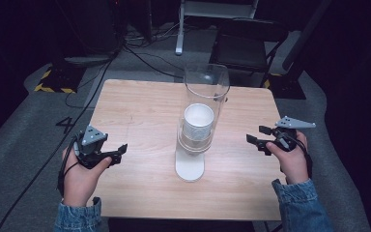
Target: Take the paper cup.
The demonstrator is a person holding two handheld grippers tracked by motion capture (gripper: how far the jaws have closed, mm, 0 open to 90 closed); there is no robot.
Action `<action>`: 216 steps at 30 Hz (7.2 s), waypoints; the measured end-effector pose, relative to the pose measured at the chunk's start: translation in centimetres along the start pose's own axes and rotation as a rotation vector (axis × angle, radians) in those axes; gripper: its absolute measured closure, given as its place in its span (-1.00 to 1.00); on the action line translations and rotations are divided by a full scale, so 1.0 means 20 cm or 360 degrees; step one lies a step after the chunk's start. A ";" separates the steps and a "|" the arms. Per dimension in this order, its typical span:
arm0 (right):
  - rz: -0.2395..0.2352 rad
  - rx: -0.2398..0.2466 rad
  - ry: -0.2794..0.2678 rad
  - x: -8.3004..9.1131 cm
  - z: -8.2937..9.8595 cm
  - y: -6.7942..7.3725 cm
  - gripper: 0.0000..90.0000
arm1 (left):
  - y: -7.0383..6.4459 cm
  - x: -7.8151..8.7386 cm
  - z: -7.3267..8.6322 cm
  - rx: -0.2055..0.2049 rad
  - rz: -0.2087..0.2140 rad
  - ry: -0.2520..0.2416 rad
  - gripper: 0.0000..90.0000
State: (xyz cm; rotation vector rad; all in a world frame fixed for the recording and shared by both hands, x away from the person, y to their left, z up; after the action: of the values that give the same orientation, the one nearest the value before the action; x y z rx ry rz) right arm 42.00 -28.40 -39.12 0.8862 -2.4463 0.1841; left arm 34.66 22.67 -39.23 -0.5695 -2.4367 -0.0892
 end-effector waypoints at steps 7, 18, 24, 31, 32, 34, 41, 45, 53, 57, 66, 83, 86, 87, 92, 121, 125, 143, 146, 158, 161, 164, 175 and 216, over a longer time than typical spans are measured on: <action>-0.0009 -0.0004 0.0006 -0.01 0.00 0.00 -0.34 | -0.01 -0.01 0.00 -0.0003 0.0019 0.0002 -0.46; 0.0000 -0.0016 -0.0007 0.00 0.01 0.00 -0.35 | -0.02 -0.02 0.00 -0.0009 0.0030 0.0009 -0.46; -0.0114 0.0056 -0.0022 -0.06 -0.02 0.12 -0.37 | -0.02 -0.02 0.00 -0.0004 0.0040 0.0014 -0.46; -0.0153 0.0090 0.0002 -0.11 -0.02 0.19 -0.37 | 0.00 -0.01 0.01 0.0011 0.0027 0.0009 -0.46; -0.0175 0.0095 -0.0004 -0.12 -0.02 0.20 -0.37 | 0.00 -0.01 0.01 0.0012 0.0026 0.0009 -0.46; -0.0224 0.0118 -0.0026 -0.13 -0.03 0.25 -0.38 | 0.00 -0.01 0.01 0.0014 0.0028 0.0009 -0.46; -0.0364 0.0194 -0.0047 -0.16 -0.05 0.38 -0.39 | -0.02 -0.02 0.01 -0.0003 0.0046 0.0014 -0.46; -0.0458 0.0225 -0.0049 -0.20 -0.05 0.46 -0.43 | -0.01 -0.02 0.01 0.0003 0.0044 0.0015 -0.46; -0.0561 0.0259 -0.0076 -0.29 -0.03 0.58 -0.49 | -0.01 -0.03 0.02 0.0002 0.0063 0.0028 -0.46; -0.0578 0.0266 -0.0094 -0.32 -0.03 0.61 -0.52 | -0.01 -0.04 0.02 0.0004 0.0064 0.0037 -0.46; -0.0577 0.0282 -0.0148 -0.42 -0.01 0.65 -0.56 | -0.02 -0.05 0.02 0.0000 0.0068 0.0053 -0.46; -0.0488 0.0286 -0.0337 -0.52 0.00 0.69 -0.44 | -0.02 -0.06 0.03 0.0003 0.0080 0.0063 -0.46; -0.0489 0.0281 -0.0368 -0.53 -0.01 0.70 -0.45 | -0.02 -0.06 0.03 0.0001 0.0080 0.0069 -0.46; -0.0488 0.0277 -0.0376 -0.53 -0.01 0.70 -0.45 | -0.02 -0.06 0.03 0.0001 0.0082 0.0069 -0.46; -0.0494 0.0232 -0.0381 -0.53 -0.01 0.70 -0.38 | -0.01 -0.06 0.03 0.0004 0.0080 0.0066 -0.46; -0.0486 0.0162 -0.0296 -0.51 0.02 0.70 -0.31 | -0.01 -0.07 0.05 0.0011 0.0091 0.0073 -0.45; -0.0477 0.0169 -0.0293 -0.51 0.03 0.71 -0.31 | -0.01 -0.07 0.05 0.0021 0.0088 0.0074 -0.45; -0.0436 0.0338 -0.0345 -0.53 0.04 0.68 -0.29 | 0.00 -0.07 0.05 0.0021 0.0090 0.0076 -0.45; -0.0417 0.0375 -0.0351 -0.54 0.04 0.68 -0.29 | 0.00 -0.07 0.06 0.0022 0.0092 0.0077 -0.45; -0.0425 0.0272 -0.0324 -0.54 0.05 0.69 -0.29 | 0.00 -0.07 0.06 0.0020 0.0091 0.0083 -0.45; -0.0469 0.0212 -0.0308 -0.54 0.06 0.70 -0.28 | -0.01 -0.07 0.06 0.0026 0.0093 0.0082 -0.45; -0.0455 0.0245 -0.0106 -0.61 0.16 0.70 -0.22 | -0.01 -0.07 0.05 0.0020 0.0094 0.0077 -0.45; -0.0454 0.0327 -0.0094 -0.61 0.18 0.67 -0.26 | 0.01 -0.06 0.06 0.0023 0.0094 0.0077 -0.45; -0.0341 0.0367 0.0215 -0.44 0.29 0.50 -0.26 | -0.06 -0.22 -0.04 -0.0049 0.0198 0.0103 -0.46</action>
State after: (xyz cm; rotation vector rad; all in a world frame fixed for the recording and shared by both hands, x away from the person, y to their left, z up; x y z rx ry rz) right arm 38.80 -17.42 -48.22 1.1873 -2.2170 0.4401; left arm 37.79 19.69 -41.06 -0.7192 -2.3353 -0.0923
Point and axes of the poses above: each handheld gripper's, and its own axes: x roughly backward along the jaws, z roughly out of its underside, y roughly to its left, the point moved 3 cm from there along -x, roughly forward along the jaws, and after that the axes turned 3 degrees about x, right-handed, at the moved point
